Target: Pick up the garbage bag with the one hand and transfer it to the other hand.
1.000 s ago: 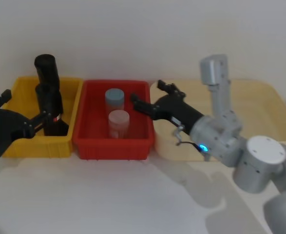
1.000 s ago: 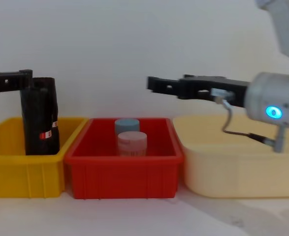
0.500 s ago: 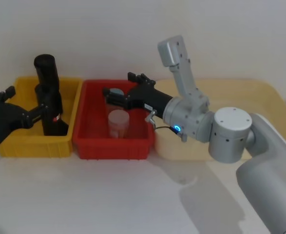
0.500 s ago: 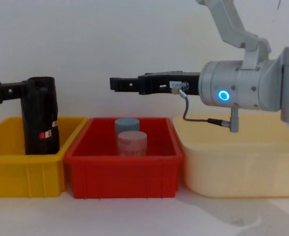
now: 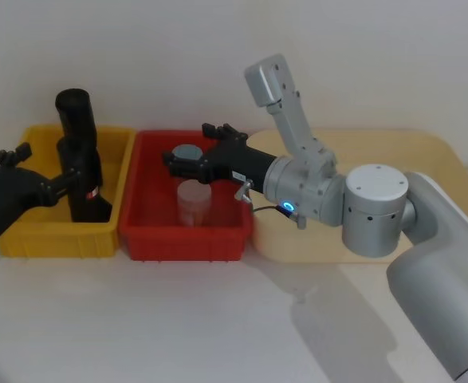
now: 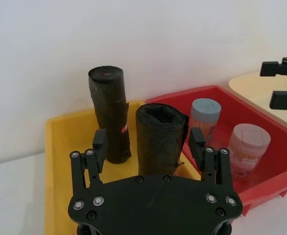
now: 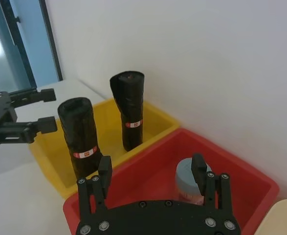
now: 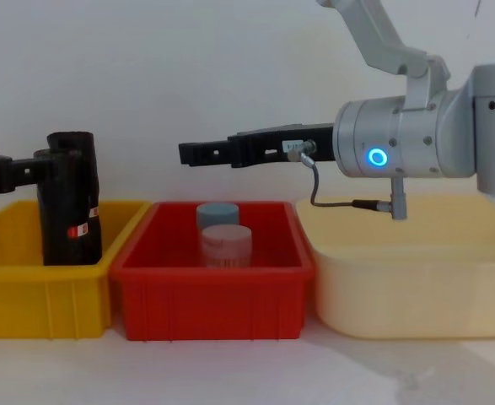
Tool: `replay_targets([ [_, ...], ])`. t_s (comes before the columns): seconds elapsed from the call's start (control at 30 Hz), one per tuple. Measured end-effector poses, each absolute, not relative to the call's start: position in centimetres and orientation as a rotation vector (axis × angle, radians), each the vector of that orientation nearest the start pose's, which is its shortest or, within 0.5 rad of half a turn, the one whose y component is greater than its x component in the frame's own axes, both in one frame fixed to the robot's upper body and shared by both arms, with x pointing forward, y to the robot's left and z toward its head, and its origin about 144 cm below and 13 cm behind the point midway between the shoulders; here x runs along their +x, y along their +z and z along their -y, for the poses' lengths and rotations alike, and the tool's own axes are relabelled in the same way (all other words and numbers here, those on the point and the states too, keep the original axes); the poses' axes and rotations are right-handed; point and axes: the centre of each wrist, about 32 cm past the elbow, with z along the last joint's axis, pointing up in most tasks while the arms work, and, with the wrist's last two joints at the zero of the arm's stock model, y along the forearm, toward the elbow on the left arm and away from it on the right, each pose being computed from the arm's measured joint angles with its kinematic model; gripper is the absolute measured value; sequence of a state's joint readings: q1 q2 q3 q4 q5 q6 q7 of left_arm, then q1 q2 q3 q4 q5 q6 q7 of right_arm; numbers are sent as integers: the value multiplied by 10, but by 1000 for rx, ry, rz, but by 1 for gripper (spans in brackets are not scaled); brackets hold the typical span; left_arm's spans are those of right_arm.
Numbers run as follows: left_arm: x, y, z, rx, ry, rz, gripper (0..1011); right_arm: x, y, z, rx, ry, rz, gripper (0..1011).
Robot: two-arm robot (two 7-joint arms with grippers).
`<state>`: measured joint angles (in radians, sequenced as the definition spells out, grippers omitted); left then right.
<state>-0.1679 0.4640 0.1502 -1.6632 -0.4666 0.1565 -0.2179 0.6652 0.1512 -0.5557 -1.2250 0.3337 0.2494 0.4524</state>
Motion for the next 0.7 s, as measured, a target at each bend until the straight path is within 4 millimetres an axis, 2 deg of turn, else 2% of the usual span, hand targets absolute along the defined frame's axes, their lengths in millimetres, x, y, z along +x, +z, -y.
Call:
replay_targets([
  [0.7, 525, 1229, -298, 20, 1118, 19, 1000, 600, 1259, 135, -190, -649, -17, 1001],
])
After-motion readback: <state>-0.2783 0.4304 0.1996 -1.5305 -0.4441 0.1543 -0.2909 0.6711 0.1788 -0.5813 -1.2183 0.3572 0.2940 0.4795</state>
